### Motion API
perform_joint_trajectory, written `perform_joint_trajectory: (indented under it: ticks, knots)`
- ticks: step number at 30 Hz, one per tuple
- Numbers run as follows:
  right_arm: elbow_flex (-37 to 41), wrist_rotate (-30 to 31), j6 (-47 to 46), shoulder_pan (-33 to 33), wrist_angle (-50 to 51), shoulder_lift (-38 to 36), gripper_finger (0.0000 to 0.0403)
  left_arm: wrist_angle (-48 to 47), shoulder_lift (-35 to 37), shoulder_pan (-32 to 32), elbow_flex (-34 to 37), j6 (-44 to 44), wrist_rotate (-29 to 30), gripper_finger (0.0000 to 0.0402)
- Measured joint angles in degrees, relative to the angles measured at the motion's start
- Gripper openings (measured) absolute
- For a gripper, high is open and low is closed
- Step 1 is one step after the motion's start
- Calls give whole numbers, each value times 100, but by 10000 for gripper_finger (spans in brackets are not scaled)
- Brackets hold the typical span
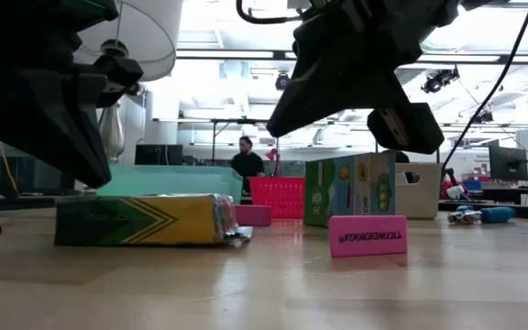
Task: Pick & Place School Supplies
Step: Put the yellow crayon box into the green bin
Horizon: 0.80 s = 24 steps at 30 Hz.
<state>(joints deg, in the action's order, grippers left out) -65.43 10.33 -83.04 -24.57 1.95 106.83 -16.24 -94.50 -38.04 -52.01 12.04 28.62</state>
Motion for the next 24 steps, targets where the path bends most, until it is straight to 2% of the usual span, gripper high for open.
perform_joint_trajectory:
  ticks: [9, 14, 18, 24]
  knots:
    - [0, -295, 139, -1, 35, 0, 2, -42, 7, -42, 17, 115, 26, 0]
    - [0, -566, 617, -23, -457, 0, 2, -75, 7, -73, 17, 137, 31, 0]
    - [0, -730, 648, -25, -936, 0, 2, -75, 11, -96, 17, 161, 28, 0]
    - [0, -434, 955, -14, -1040, 0, 2, -75, 13, -114, 17, 173, 31, 0]
